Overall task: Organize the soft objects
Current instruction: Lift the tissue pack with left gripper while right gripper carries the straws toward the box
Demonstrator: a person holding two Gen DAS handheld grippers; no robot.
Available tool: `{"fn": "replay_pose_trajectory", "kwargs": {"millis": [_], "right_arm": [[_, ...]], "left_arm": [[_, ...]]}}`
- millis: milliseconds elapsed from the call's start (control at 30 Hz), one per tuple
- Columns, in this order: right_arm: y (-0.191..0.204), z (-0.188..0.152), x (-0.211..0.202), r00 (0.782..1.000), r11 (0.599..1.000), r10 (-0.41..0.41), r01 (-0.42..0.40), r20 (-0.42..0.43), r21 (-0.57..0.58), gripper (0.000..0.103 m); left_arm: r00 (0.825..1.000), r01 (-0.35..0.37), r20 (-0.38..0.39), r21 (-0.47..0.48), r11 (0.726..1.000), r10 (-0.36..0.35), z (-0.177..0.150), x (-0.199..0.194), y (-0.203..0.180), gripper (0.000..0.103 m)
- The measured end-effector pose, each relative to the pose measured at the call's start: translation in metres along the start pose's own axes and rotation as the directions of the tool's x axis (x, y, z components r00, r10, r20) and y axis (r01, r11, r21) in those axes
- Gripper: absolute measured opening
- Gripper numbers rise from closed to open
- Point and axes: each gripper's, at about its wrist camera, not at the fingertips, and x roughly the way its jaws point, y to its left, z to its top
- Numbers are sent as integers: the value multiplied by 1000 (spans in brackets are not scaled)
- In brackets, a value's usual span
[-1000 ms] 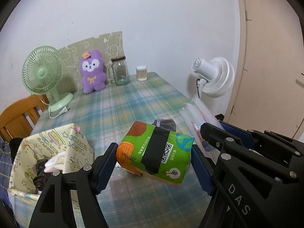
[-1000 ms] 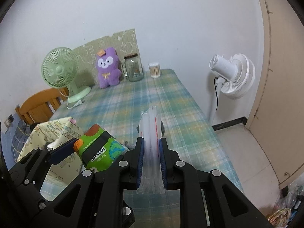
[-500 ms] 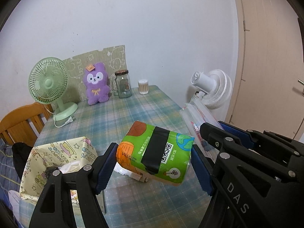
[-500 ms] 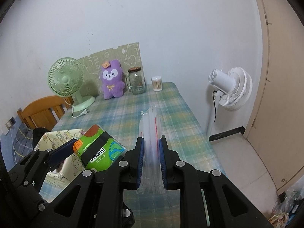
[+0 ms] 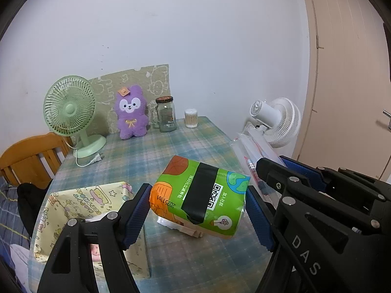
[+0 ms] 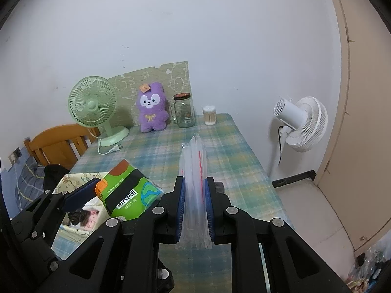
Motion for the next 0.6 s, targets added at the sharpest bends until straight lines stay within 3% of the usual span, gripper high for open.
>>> {"fn": "replay_pose_trajectory", "kwargs": {"millis": [600], "right_arm": [[54,9,18,999,998,41,-41,-10,-48,19]], "left_arm": [[999,-36,-6,-41,999,36,-2,-1,54,77]]}}
